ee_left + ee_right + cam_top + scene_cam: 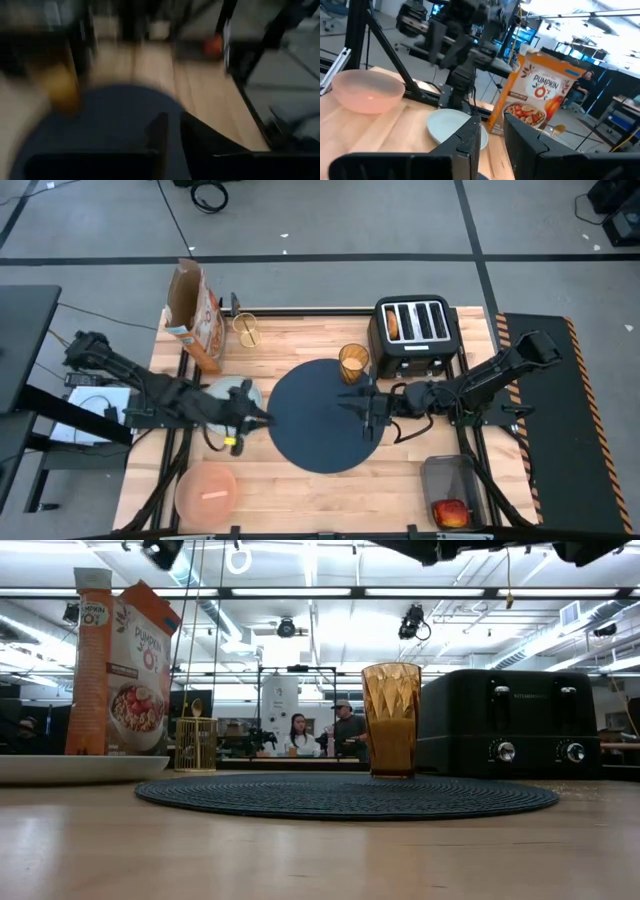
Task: Arrange a breakfast setting
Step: Put the light orange bowl on the center of the blue table placemat
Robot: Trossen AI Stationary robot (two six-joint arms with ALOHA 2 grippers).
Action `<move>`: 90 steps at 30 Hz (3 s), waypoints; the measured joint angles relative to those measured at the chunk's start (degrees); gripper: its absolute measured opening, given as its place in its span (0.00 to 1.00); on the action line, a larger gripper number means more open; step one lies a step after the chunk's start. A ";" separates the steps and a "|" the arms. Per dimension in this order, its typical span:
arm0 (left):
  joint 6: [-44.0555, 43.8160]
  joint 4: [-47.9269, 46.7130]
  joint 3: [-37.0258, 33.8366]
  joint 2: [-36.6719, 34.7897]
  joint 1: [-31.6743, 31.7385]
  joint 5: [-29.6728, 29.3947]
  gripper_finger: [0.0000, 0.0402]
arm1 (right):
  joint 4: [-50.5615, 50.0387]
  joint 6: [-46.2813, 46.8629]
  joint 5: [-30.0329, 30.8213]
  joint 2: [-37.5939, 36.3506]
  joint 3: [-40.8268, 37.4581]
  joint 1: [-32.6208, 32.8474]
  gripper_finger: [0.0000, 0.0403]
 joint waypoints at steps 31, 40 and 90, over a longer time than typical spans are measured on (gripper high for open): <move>-94.04 -28.97 22.08 46.03 -23.79 26.16 0.48 | 7.40 5.21 -4.30 7.56 -0.34 -4.61 0.28; -93.52 -29.07 22.15 46.02 -23.06 32.93 0.09 | 7.76 1.58 -5.43 7.50 -0.34 -1.99 0.28; 54.49 -34.86 36.68 54.19 15.96 12.94 0.03 | -24.08 27.61 25.94 7.45 5.71 26.31 0.28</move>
